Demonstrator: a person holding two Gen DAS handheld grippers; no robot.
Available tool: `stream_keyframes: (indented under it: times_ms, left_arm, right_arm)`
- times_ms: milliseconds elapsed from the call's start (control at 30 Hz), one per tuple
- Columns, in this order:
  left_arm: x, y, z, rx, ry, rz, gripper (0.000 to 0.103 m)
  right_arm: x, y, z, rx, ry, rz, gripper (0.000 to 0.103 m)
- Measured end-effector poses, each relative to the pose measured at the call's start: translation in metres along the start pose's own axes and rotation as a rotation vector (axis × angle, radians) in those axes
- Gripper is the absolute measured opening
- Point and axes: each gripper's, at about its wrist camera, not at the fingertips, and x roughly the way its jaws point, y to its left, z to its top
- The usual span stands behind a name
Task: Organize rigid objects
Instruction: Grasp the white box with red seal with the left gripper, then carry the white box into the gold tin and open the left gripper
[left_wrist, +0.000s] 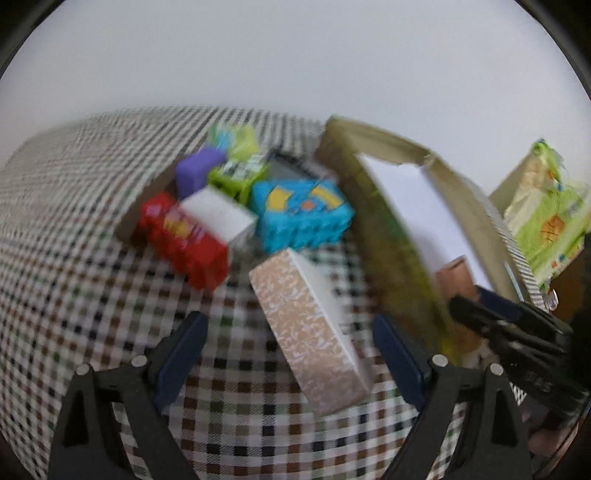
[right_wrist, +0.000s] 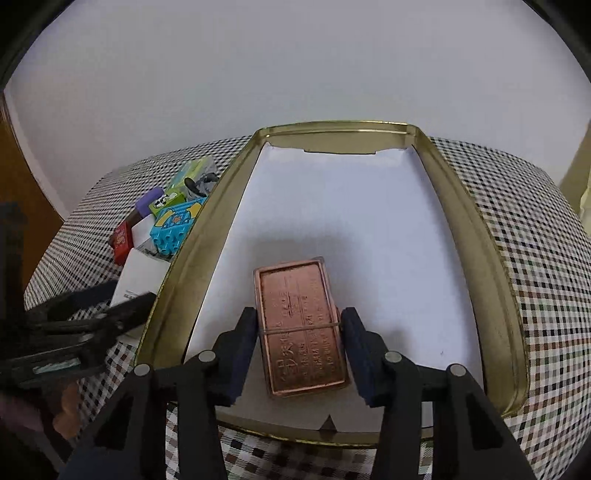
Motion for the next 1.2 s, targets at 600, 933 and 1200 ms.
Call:
stream_keyframes:
  times_ms: [600,933,1200]
  left_arm:
    - [-0.008,-0.007,0.008,0.071,-0.091,0.062,0.041]
    - [-0.04,-0.082,0.061,0.14,-0.224,-0.071,0.041]
    - [0.033,-0.13,0.103,0.147,-0.142,-0.046,0.041]
  right_arm:
    - [-0.003,-0.011,0.001,0.045,-0.118,0.034,0.049]
    - [-0.004,-0.042,0.035,0.133,-0.166,0.012,0.049]
    - [0.024,-0.087,0.083,0.304,-0.12,0.056,0.05]
